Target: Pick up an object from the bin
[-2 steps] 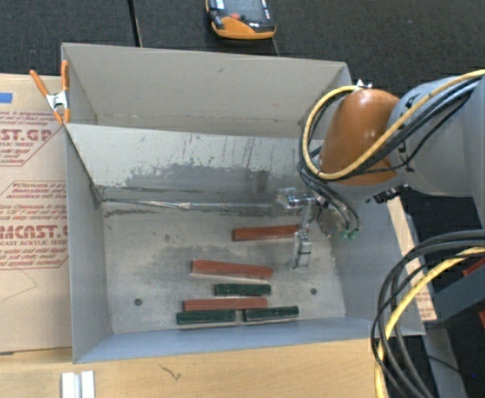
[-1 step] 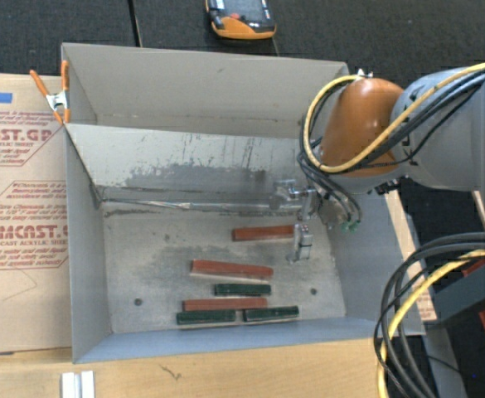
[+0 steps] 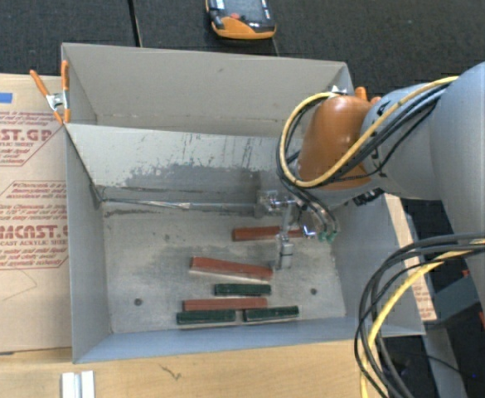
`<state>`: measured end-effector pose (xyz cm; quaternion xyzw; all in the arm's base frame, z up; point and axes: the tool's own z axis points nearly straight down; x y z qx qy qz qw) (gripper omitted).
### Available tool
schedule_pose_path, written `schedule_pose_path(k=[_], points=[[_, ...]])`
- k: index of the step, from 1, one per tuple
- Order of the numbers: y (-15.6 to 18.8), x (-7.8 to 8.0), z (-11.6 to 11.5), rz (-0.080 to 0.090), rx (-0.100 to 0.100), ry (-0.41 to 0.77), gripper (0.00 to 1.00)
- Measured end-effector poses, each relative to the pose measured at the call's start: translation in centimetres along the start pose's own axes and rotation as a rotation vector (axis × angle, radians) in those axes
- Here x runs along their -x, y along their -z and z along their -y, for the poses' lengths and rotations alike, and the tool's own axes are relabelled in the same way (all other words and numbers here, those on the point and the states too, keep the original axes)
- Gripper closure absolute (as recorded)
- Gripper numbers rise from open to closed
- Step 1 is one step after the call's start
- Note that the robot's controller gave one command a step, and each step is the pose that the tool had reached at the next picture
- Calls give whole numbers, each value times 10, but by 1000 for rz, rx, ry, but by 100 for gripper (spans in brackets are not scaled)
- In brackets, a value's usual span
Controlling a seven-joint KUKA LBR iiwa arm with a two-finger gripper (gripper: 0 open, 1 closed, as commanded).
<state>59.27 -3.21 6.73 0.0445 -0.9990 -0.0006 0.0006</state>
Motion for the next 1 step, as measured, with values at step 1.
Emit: schedule_pose_path(k=[1], points=[[4, 1, -6, 5, -2, 3, 100]])
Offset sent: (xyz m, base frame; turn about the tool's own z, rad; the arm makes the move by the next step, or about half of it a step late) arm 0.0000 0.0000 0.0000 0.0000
